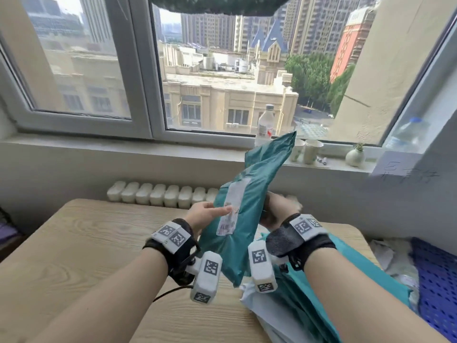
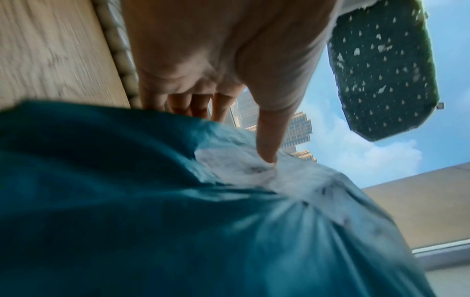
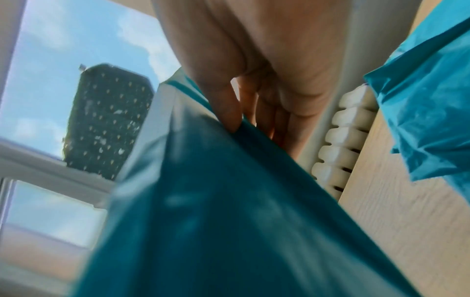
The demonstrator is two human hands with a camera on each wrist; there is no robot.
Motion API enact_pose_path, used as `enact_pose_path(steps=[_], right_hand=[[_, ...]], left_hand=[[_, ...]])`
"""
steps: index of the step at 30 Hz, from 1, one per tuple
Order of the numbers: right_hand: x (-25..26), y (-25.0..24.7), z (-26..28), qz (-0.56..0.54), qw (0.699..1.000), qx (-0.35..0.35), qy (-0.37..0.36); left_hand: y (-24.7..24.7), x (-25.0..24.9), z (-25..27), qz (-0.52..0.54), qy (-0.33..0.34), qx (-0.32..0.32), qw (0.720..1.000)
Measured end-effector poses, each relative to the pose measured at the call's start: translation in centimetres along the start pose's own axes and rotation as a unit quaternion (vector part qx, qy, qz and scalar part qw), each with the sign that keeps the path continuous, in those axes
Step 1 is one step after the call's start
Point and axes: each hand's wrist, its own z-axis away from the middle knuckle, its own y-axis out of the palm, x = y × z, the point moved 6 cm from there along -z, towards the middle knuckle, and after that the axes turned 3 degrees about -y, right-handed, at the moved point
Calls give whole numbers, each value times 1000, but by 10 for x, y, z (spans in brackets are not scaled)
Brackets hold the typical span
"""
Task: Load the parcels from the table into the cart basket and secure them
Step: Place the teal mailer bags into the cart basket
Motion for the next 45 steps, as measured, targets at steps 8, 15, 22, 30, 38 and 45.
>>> enact_pose_path(steps=[8, 15, 22, 30, 38, 45], right_hand=[[-39, 73, 7, 89, 994, 46, 32], [-20, 153, 41, 174, 974, 62, -130], [-60, 293, 102, 433, 825, 233, -278], [-137, 408, 158, 674, 580, 285, -357], [-178, 509, 195, 594, 653, 275, -382], [-222, 575, 201, 307, 871, 372, -96]], left_hand=[[-118, 21, 33, 87, 17, -113, 990], [-216, 33, 69, -157, 50, -236, 958], [-287, 54, 116, -313, 45, -218, 923], [-388, 86, 187, -383, 32, -300, 873], [-503, 116, 274, -285, 75, -570, 767], [-579, 196, 301, 223, 26, -496, 839]])
